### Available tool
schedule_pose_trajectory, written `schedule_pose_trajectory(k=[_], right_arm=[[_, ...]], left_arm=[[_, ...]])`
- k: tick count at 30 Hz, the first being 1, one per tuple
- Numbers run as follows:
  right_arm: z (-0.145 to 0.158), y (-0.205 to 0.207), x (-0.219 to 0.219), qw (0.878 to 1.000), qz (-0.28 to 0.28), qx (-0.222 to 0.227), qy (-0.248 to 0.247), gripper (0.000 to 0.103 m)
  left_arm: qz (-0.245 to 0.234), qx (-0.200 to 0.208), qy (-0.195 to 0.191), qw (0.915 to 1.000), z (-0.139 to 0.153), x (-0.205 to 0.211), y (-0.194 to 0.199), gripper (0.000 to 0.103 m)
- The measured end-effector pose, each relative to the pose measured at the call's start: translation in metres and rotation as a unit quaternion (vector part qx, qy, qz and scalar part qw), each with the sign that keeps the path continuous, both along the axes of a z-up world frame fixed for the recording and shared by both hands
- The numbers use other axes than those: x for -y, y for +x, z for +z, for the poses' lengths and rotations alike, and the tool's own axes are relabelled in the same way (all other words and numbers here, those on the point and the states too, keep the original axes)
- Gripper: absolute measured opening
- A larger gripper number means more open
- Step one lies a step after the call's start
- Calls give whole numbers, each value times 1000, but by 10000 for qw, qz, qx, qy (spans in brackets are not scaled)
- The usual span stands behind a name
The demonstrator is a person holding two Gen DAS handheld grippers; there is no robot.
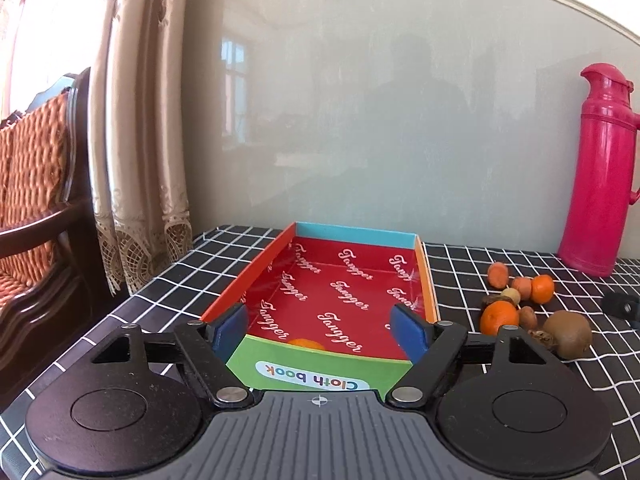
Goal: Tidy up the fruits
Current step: 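Carry the orange with the left tool into the red box and open, then reach the right tool to the brown kiwi and close on it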
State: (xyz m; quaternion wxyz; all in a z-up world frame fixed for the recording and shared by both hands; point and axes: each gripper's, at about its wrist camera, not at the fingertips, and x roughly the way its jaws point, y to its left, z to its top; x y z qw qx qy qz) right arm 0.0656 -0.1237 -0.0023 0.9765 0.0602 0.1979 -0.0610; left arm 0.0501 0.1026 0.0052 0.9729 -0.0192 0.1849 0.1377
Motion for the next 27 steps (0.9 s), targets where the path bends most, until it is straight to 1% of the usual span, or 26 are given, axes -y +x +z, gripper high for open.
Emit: schedule_pose_trajectory(k=[4,8,11,14,16,18,21,23,25,27], right_arm=[[3,-7,2,9990,77,-115,-419,103],[2,-7,2,9983,225,-175,-518,103],[0,-4,0,9978,203,-239,-584,103],[-4,1,-3,9977,228,-346,-542,103],[-5,1,-6,9974,226,-306,-617,103],[-6,3,-10,9965,229,-372,-714,103],[-10,5,-14,9954,190,-408,-845,103],[-15,11,-14,9938,175,-572,-935,103],[-19,14,-15,9929,193,-636,-981,101],[-20,17,-15,9933,218,-651,-926,98]], left_arm=[[44,-21,13,10000,0,2,-3,78],[99,-101,45,9999,-3,1,-8,79],[157,-177,39,9997,-6,-3,-10,81],[157,-231,23,9996,-8,-5,-8,82],[139,-220,80,9996,-7,-4,-8,82],[132,-217,112,9996,-6,-3,-7,82],[142,-134,166,9997,-4,-1,-7,90],[165,-53,331,9993,-3,1,-10,100],[224,67,498,9985,-4,-1,-14,103],[319,0,535,9981,-5,-6,-13,103]])
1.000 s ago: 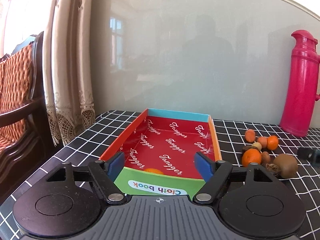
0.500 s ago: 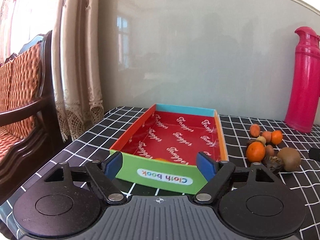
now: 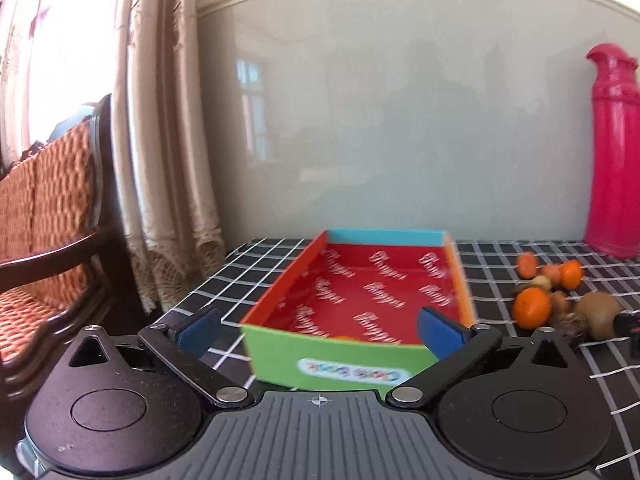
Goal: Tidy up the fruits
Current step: 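Reach the right tool to the brown kiwi and close on it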
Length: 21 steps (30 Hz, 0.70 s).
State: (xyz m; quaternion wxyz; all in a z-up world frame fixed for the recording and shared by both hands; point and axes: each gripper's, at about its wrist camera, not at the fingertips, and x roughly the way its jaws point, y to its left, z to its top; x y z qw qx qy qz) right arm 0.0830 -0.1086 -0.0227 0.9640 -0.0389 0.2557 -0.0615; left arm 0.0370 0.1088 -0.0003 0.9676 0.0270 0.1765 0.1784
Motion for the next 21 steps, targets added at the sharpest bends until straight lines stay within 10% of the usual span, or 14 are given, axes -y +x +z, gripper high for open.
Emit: schedule_pose_trajectory(k=[21], right_arm=[[-17,47,-4,9986,-75,-438,285,68]], left_arm=[[495,-97,-219,9985,-6,-55,3,103]])
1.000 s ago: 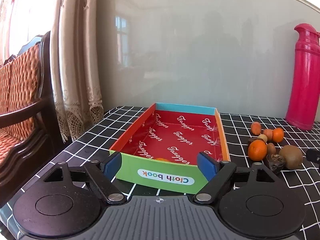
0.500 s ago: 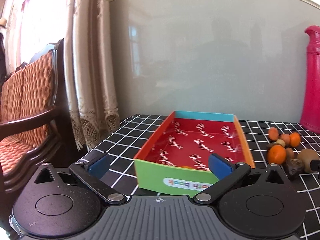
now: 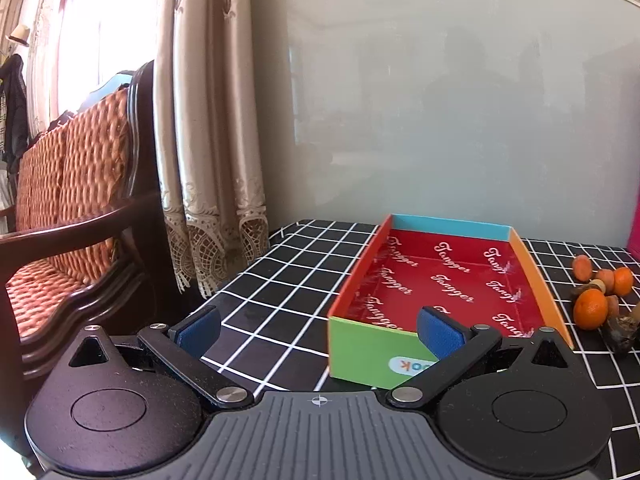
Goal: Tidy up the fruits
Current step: 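Reach the right tool to the brown kiwi and close on it, then carry the kiwi with the right tool into the red box and open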
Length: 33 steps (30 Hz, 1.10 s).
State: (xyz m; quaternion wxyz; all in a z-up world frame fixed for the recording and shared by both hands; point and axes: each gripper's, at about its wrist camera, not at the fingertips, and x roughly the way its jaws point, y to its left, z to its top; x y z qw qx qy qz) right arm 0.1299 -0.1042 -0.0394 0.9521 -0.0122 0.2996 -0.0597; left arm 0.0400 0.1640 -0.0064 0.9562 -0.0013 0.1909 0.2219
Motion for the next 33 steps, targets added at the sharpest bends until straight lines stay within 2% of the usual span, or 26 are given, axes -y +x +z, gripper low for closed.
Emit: schedule_pose_trajectory(k=[6,10,15,22,33], right_arm=[[-6,9,-4,9996,57,-186,189,54],[-4,10,-8,9997,-5,-145,190,51],[-1,7,-9,9993,-39,-104,354,51],[18,-5,-20,9985,61,293,461,51],[35,-15,-77,9919,746,785,666,51]], left_arm=[[191,-122,80,9997,-3,-11,3,103],[401,-259,10,9989,-7,-23,6,103],[564,-208,-50,9982,-7,-30,3,103],[547,-275,38,9981,-8,-34,-4,103],[681,-305,-2,9972,-9,-53,-18,103]])
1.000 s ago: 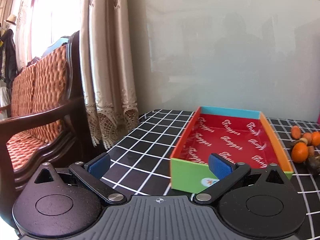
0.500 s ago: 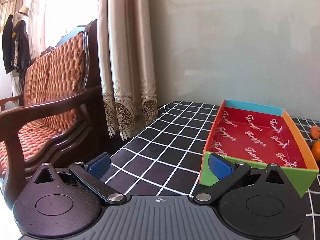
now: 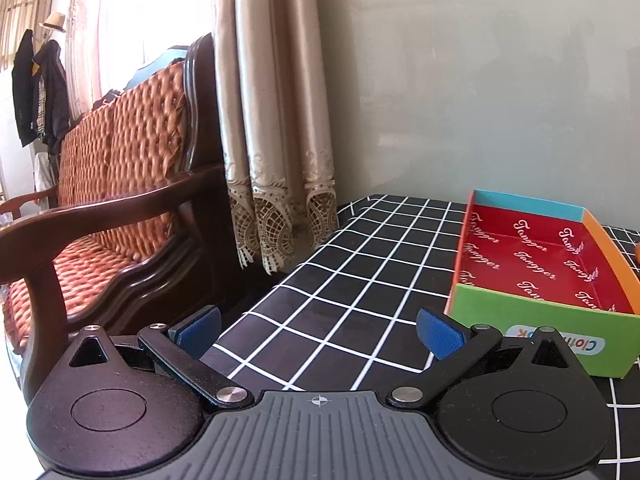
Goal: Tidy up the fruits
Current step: 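Carry the kiwi with the right tool into the red box and open, then reach the left tool to another mandarin orange and close on it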
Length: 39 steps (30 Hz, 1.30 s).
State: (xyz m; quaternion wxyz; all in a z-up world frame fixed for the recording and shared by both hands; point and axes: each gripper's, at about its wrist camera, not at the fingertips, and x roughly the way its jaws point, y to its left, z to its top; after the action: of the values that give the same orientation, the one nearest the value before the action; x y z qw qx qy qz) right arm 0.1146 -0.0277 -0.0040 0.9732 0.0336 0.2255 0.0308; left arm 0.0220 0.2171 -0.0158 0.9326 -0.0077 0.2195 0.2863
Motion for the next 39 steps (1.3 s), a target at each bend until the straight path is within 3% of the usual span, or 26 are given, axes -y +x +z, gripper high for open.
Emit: schedule_pose_trajectory(k=[5,10,22,25,26,32,39], right_arm=[[5,-4,-37,9981,513,332,-92,51],[2,-2,-64,9964,802,274,-12,51],[-13,4,-92,9958,863,54,-297,52],[-8,-5,-95,9958,720,374,-420,75],[-6,-8,-95,9953,736,439,-454,79],[-3,-13,-75,9966,550,485,-374,77],[9,-20,-16,9975,-189,668,-91,82]], left_arm=[[24,-16,-8,10000,-1,-5,-3,103],[57,7,-15,10000,0,-9,-5,103],[391,-54,-76,9992,-4,-34,-14,103],[390,-49,-112,9992,-5,-35,-15,103],[386,-46,-105,9992,-4,-33,-15,103],[218,5,-113,9997,-1,-22,-10,103],[-184,63,-98,9998,2,5,-3,103]])
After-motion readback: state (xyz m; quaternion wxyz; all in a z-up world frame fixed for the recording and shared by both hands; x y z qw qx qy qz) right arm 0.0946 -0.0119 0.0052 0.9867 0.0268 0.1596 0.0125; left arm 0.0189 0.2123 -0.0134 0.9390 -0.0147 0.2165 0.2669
